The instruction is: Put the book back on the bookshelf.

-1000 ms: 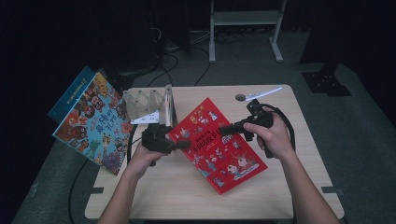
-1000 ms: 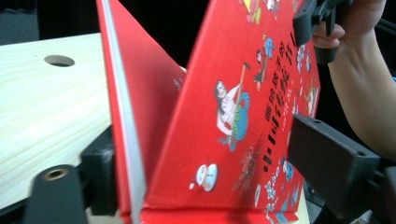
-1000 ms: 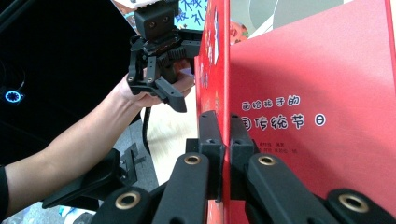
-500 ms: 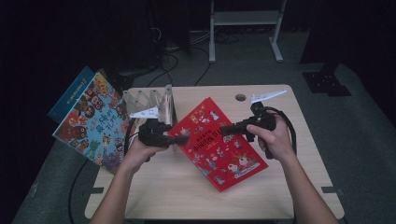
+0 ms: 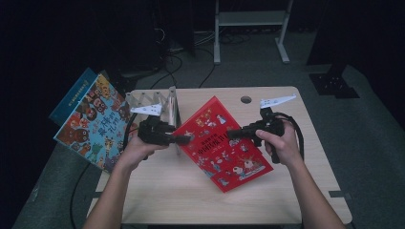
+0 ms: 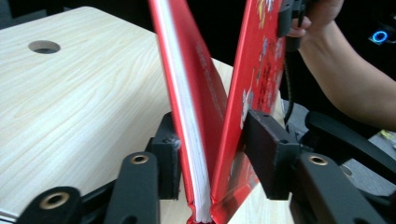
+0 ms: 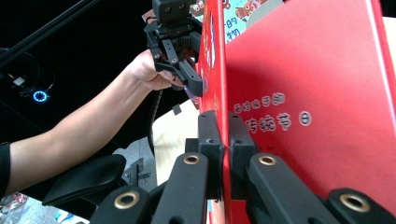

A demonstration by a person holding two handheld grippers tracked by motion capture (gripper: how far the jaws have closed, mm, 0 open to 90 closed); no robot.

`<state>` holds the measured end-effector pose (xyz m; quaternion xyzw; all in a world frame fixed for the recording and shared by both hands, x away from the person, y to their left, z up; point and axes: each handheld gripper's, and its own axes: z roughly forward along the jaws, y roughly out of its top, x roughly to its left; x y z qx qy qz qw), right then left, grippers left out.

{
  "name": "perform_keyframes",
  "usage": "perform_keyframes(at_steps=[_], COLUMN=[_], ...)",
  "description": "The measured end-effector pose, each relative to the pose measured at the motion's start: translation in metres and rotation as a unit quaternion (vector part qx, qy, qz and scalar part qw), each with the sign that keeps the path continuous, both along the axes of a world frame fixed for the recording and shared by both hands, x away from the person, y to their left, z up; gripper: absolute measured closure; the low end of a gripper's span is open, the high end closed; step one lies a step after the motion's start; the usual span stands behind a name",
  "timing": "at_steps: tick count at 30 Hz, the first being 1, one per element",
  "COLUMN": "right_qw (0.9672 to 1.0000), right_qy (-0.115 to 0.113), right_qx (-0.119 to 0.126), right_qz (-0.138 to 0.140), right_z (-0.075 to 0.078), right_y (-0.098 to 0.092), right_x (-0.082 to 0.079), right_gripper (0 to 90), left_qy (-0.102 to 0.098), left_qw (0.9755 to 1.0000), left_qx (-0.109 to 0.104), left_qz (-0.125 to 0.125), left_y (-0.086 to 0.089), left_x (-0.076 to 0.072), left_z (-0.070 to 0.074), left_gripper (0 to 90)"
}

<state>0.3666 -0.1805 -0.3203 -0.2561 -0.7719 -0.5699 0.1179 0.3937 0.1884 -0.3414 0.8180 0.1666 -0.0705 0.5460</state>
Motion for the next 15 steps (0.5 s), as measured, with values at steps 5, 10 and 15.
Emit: perform_keyframes(at_steps=[5, 10, 15], right_qw=[0.9999, 0.9997, 0.9997], right_qy=[-0.001, -0.002, -0.006], right_qx=[0.003, 0.012, -0.002], right_qz=[0.01, 0.021, 0.024], right_z=[-0.006, -0.011, -0.016], right_y=[-0.002, -0.003, -0.003], right_x=[0.002, 0.003, 0.006], right_gripper=[85.6, 84.1, 80.1], left_qy=[0.0, 0.002, -0.002], left_qw=[0.9997, 0.9991, 0.9985], left_qx=[0.008, 0.005, 0.016], left_qz=[-0.024, -0.042, -0.052], left_y=[0.0, 0.0, -0.001], left_x=[0.001, 0.001, -0.001], left_z=[0.005, 0.009, 0.014], left_gripper=[66.8, 71.8, 75.5])
